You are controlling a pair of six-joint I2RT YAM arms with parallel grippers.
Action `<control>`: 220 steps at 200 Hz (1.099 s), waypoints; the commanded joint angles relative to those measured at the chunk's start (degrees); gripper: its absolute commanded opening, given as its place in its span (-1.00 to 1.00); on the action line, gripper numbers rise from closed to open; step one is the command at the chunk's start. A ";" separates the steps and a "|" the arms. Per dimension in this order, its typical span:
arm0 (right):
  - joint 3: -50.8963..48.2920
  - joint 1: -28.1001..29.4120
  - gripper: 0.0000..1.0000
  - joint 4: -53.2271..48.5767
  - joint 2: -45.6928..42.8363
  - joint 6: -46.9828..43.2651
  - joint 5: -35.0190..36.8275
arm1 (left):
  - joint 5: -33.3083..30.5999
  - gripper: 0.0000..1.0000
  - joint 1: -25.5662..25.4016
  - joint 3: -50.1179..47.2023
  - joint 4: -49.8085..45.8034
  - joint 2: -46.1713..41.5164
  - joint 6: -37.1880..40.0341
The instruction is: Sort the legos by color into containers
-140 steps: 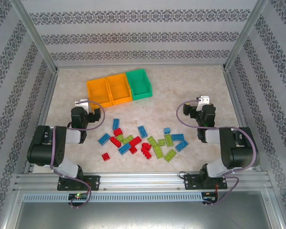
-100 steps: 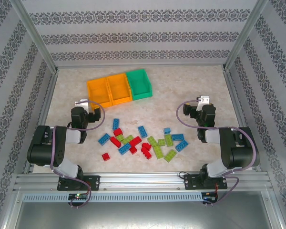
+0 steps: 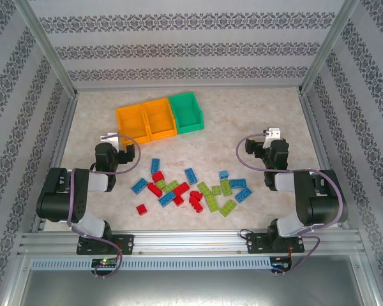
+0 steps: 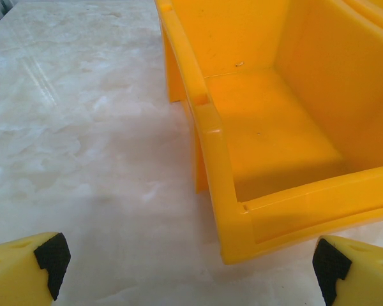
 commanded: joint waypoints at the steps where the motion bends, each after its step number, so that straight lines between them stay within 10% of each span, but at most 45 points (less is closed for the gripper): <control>1: 0.08 0.39 0.96 1.44 -0.38 -0.60 0.45 | 0.63 0.99 -0.64 0.97 1.40 -0.02 1.03; 56: 1.34 0.39 0.96 -0.88 -1.57 -0.14 1.17 | 0.43 0.99 -0.69 1.08 1.23 -0.33 1.08; 131: 13.92 1.12 0.88 -40.46 -16.62 6.87 -5.62 | -2.46 0.99 -0.64 15.09 -35.63 -16.99 -13.06; 220: 22.58 7.15 0.78 -65.05 -14.99 12.94 -7.61 | -4.87 0.65 -0.68 37.42 -54.67 2.59 -20.86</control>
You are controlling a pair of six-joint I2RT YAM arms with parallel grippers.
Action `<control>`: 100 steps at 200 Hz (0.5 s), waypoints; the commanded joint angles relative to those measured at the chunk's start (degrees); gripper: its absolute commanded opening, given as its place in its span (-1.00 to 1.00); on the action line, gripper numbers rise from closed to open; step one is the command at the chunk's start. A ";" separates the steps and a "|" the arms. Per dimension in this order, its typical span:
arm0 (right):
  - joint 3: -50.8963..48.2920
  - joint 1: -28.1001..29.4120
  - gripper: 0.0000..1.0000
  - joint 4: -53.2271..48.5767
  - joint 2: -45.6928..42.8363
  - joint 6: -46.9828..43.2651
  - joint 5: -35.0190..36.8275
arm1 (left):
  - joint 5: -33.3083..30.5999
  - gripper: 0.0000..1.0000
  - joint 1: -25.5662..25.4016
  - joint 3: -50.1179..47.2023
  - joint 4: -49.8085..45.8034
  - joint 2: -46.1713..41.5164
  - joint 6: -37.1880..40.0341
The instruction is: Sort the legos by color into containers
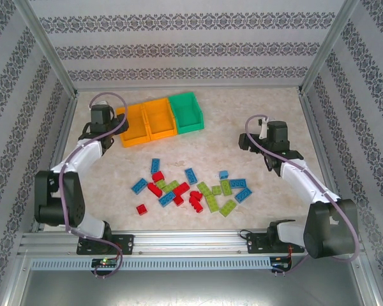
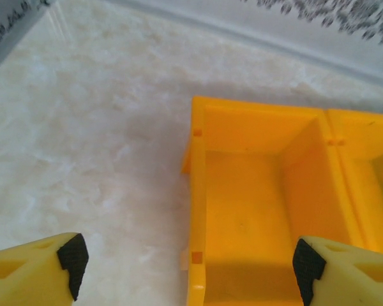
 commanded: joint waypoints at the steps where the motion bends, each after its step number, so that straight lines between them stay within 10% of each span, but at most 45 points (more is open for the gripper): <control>1: 2.04 1.58 0.78 -8.75 0.13 2.21 -1.60 | -0.46 0.65 -0.69 3.01 -5.71 4.32 -3.55; 72: 1.95 4.93 0.78 -18.16 -2.30 4.19 -0.99 | 0.17 0.39 0.19 9.67 -5.91 15.62 -4.06; 100: 1.24 8.53 0.82 -19.53 -2.18 3.65 -2.79 | 3.29 -0.16 0.19 10.45 -5.11 17.39 -2.98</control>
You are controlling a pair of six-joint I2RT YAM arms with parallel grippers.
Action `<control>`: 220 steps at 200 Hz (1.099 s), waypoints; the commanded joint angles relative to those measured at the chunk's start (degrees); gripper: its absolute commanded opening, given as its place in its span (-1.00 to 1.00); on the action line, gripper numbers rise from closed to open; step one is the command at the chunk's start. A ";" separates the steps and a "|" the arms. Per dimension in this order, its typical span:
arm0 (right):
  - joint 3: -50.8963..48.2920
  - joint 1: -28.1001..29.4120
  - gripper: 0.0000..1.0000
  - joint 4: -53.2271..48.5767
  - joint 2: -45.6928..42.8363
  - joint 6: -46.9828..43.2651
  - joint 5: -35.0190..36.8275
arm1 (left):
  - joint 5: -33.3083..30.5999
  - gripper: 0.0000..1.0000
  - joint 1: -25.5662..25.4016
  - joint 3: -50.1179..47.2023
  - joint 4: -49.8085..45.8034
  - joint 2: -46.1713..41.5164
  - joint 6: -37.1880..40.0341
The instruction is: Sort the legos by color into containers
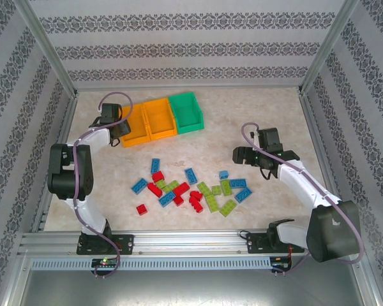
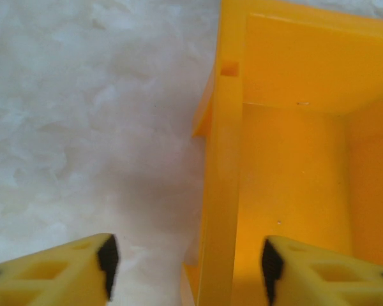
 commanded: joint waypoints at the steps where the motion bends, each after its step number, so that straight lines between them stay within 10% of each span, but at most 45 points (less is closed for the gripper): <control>1: 0.70 3.04 0.82 -3.79 -0.91 0.48 -2.03 | 2.73 -0.18 0.12 1.76 -0.44 1.50 -0.01; 41: -0.80 8.90 0.82 -2.30 -0.26 0.45 -1.62 | 6.92 -0.57 0.02 0.94 2.00 1.53 1.53; 220: 8.07 19.29 0.54 -8.08 16.40 2.38 5.59 | 10.30 -0.60 -14.14 0.48 2.30 0.95 0.20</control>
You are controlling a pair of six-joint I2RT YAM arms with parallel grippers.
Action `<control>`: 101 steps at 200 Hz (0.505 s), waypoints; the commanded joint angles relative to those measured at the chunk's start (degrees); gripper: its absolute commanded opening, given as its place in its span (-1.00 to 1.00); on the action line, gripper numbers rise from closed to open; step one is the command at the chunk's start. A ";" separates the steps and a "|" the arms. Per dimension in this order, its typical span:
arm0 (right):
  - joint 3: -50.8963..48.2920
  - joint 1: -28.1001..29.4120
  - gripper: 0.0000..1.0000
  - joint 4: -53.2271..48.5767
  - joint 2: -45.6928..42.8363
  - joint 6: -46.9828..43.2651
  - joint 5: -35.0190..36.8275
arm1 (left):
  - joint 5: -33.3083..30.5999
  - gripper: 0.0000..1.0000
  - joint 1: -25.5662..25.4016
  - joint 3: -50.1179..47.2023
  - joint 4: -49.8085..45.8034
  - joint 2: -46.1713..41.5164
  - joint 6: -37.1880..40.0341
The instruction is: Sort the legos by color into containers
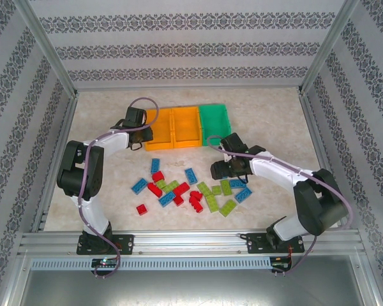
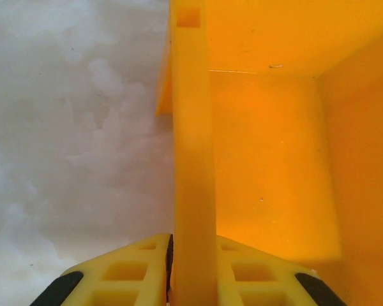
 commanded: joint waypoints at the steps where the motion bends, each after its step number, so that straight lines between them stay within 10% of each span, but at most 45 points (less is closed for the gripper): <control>1: 1.85 0.78 0.54 -1.72 1.66 0.48 1.89 | 2.30 -0.60 -1.76 0.66 1.34 -0.65 -1.16; 101: 3.52 1.97 0.28 -3.48 5.31 0.14 2.85 | 1.05 -0.53 -3.46 -4.16 1.75 -3.74 -2.86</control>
